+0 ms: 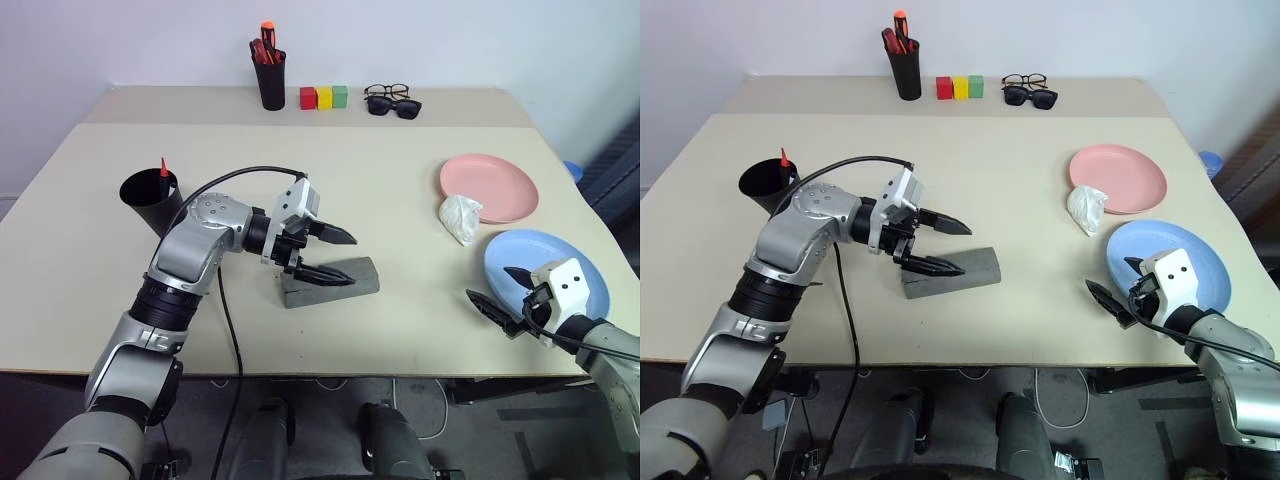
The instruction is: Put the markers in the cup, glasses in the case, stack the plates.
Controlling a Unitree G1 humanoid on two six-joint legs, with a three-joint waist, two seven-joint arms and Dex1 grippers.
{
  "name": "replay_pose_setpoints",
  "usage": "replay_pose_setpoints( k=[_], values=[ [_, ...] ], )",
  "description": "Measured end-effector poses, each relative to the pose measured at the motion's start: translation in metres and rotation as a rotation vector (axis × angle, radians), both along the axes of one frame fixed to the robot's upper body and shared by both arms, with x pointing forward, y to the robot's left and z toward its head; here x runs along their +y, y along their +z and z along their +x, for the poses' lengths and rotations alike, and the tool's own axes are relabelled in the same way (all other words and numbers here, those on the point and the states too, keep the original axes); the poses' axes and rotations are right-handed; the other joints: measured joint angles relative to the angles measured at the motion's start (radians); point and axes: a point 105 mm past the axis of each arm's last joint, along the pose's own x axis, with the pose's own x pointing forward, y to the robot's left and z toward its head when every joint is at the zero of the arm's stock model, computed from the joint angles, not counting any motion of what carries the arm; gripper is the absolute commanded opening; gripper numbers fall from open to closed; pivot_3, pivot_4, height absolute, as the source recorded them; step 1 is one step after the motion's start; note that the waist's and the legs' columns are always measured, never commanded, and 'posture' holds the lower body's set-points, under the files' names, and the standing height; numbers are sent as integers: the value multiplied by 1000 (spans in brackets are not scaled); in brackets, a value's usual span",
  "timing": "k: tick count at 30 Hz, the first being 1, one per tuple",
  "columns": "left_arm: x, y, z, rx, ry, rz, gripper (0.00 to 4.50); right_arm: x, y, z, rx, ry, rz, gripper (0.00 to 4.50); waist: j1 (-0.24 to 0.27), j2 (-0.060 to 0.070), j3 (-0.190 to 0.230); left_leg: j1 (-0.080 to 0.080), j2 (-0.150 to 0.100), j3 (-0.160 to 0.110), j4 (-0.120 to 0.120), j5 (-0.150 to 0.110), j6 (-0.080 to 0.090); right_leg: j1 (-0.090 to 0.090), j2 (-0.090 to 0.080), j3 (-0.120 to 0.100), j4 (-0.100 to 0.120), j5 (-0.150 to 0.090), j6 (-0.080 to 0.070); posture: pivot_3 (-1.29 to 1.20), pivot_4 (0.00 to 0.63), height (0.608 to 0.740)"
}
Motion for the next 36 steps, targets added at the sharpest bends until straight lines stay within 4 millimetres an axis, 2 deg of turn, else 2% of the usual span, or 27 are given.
replay_pose_setpoints(
  k=[3,6,9,13,24,28,32,34,36],
  values=[
    [-3,-2,0,0,-2,6,4473,1,0,2,10,0,6,4500,0,0,0,0,0,0,0,0,0,0,0,0,0,0,0,0,150,740],
    [-5,-3,0,0,4,6,4500,1,-6,4,44,-10,8,3651,0,0,0,0,0,0,0,0,0,0,0,0,0,0,0,0,150,740],
    [-8,-2,1,-4,14,-4,4500,-4,-16,4,92,-40,13,2167,0,0,0,0,0,0,0,0,0,0,0,0,0,0,0,0,150,740],
    [-7,-2,2,-7,22,-3,4500,-7,-19,4,108,-55,4,67,0,0,0,0,0,0,0,0,0,0,0,0,0,0,0,0,150,740],
    [-3,-2,5,-14,50,3,4500,-10,-4,13,32,-93,-61,22,-3,-1,-1,3,0,0,0,0,0,3,0,0,0,0,0,0,150,740],
    [-3,-2,6,-15,60,0,4500,-9,30,34,-98,-126,-72,22,-8,-1,-1,3,0,0,0,0,0,2,0,0,0,0,0,0,150,740],
    [-2,-4,7,-11,74,-2,4500,-7,79,65,-253,-126,-113,22,-11,0,0,3,0,0,0,0,0,2,0,0,0,0,0,0,150,740],
    [-1,-4,7,-11,79,-3,4500,-8,93,83,-294,-112,-139,22,-12,0,0,3,0,1,-1,0,0,2,0,0,0,0,0,0,150,740],
    [-1,-5,8,-12,90,-6,4500,-7,96,103,-299,-83,-161,22,-18,0,0,3,0,0,-1,0,0,2,0,0,0,0,0,0,150,740]
  ],
)
